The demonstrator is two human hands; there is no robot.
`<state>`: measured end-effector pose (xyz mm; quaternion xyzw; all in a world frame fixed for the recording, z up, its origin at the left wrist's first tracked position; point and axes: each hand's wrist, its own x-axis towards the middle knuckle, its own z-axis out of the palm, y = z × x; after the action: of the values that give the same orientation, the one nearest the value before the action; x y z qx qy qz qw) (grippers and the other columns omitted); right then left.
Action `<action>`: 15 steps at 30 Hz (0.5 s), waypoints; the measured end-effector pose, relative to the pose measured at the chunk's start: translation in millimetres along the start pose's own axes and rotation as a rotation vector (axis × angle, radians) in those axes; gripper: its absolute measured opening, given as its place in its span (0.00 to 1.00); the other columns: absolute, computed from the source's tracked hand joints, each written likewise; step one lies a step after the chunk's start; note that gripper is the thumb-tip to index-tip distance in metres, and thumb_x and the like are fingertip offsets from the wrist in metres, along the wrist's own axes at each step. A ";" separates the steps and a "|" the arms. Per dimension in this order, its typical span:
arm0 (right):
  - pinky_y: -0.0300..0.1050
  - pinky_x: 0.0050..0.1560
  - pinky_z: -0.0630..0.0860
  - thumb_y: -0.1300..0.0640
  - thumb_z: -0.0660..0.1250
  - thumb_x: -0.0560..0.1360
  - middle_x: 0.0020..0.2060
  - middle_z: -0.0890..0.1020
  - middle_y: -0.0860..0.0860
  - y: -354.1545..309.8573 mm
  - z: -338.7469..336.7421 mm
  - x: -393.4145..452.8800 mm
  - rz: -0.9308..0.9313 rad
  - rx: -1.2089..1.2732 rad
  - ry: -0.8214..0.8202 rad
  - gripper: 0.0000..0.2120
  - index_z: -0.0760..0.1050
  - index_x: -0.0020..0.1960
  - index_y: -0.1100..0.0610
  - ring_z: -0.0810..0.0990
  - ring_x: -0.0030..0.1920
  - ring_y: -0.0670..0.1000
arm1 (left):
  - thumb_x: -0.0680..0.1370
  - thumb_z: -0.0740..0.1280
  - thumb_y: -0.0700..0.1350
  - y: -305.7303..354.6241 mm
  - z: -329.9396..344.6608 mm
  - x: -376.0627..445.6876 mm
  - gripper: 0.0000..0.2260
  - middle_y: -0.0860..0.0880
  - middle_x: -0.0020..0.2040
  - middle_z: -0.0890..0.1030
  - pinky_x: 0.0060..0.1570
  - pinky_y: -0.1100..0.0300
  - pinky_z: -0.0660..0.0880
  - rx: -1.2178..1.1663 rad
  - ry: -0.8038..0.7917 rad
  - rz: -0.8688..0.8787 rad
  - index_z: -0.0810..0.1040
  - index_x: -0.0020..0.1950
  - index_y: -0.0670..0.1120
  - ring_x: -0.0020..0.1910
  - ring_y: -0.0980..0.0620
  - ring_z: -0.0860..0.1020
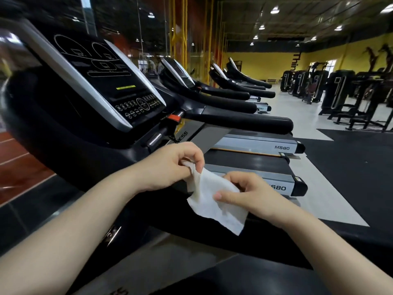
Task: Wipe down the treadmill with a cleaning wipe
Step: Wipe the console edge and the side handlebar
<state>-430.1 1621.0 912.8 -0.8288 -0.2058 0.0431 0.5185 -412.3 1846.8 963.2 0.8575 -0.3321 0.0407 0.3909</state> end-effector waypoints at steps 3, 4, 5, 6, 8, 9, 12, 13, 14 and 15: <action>0.40 0.31 0.70 0.59 0.74 0.73 0.31 0.80 0.54 3.8 -0.9 37.7 0.141 -0.035 0.059 0.13 0.72 0.40 0.63 0.76 0.31 0.49 | 0.76 0.64 0.36 -39.3 -30.8 0.9 0.16 0.58 0.52 0.77 0.56 0.55 0.75 0.154 -0.053 -0.053 0.80 0.50 0.58 0.50 0.55 0.79; 0.39 0.30 0.70 0.59 0.73 0.73 0.31 0.80 0.53 4.7 -3.2 51.3 0.185 -0.065 0.075 0.12 0.71 0.41 0.64 0.76 0.30 0.49 | 0.78 0.64 0.37 -53.9 -44.8 0.5 0.16 0.60 0.54 0.77 0.56 0.57 0.75 0.225 -0.058 -0.083 0.79 0.55 0.58 0.51 0.58 0.79; 0.40 0.30 0.71 0.59 0.72 0.73 0.32 0.80 0.53 6.3 -6.1 66.0 0.216 -0.098 0.096 0.12 0.72 0.43 0.66 0.77 0.30 0.49 | 0.79 0.64 0.39 -67.0 -60.0 0.4 0.16 0.61 0.55 0.76 0.56 0.58 0.75 0.312 -0.054 -0.103 0.77 0.58 0.60 0.51 0.60 0.79; 0.40 0.30 0.72 0.59 0.72 0.73 0.33 0.80 0.54 7.1 -8.9 82.3 0.237 -0.121 0.116 0.12 0.72 0.46 0.67 0.77 0.31 0.50 | 0.79 0.64 0.41 -78.8 -76.2 0.5 0.15 0.62 0.56 0.76 0.56 0.57 0.75 0.415 -0.041 -0.117 0.76 0.59 0.60 0.52 0.61 0.78; 0.45 0.33 0.76 0.59 0.72 0.72 0.38 0.82 0.56 6.0 -11.4 119.8 0.244 -0.170 0.152 0.10 0.75 0.48 0.63 0.80 0.34 0.52 | 0.79 0.63 0.45 -98.2 -108.8 1.0 0.13 0.62 0.56 0.77 0.56 0.54 0.74 0.607 -0.001 -0.152 0.75 0.60 0.61 0.53 0.61 0.76; 0.48 0.37 0.78 0.58 0.72 0.72 0.41 0.83 0.56 4.0 -11.7 141.1 0.238 -0.213 0.170 0.09 0.76 0.49 0.60 0.82 0.38 0.53 | 0.79 0.62 0.47 -105.4 -124.5 1.6 0.12 0.62 0.56 0.77 0.56 0.53 0.74 0.678 0.025 -0.181 0.75 0.60 0.61 0.54 0.59 0.76; 0.48 0.41 0.78 0.57 0.71 0.72 0.41 0.81 0.52 -3.5 -5.2 217.7 0.198 -0.413 0.246 0.08 0.78 0.49 0.58 0.80 0.40 0.54 | 0.79 0.61 0.50 -124.1 -158.9 3.4 0.12 0.63 0.57 0.77 0.54 0.52 0.75 0.771 0.106 -0.273 0.74 0.61 0.61 0.55 0.56 0.77; 0.46 0.38 0.75 0.57 0.69 0.72 0.38 0.80 0.53 -6.8 0.3 246.5 0.144 -0.515 0.270 0.07 0.78 0.47 0.60 0.78 0.38 0.54 | 0.79 0.61 0.50 -127.7 -164.4 4.2 0.12 0.63 0.56 0.77 0.54 0.52 0.76 0.754 0.120 -0.290 0.73 0.61 0.61 0.55 0.57 0.77; 0.45 0.36 0.72 0.58 0.67 0.72 0.36 0.79 0.53 -8.7 5.8 274.6 0.077 -0.631 0.297 0.07 0.79 0.46 0.61 0.77 0.37 0.55 | 0.79 0.61 0.51 -130.3 -166.8 4.7 0.11 0.64 0.55 0.77 0.54 0.52 0.76 0.735 0.125 -0.300 0.73 0.61 0.61 0.54 0.57 0.77; 0.45 0.37 0.72 0.58 0.64 0.72 0.36 0.80 0.54 -11.9 13.3 300.9 0.015 -0.738 0.326 0.07 0.80 0.46 0.58 0.77 0.38 0.56 | 0.79 0.60 0.52 -131.7 -167.0 5.5 0.11 0.64 0.54 0.78 0.54 0.53 0.76 0.731 0.123 -0.302 0.73 0.60 0.61 0.53 0.58 0.77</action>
<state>-163.2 1752.7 959.8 -0.9568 -0.1163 -0.1621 0.2114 -297.1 2022.7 995.7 0.9752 -0.1420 0.1496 0.0808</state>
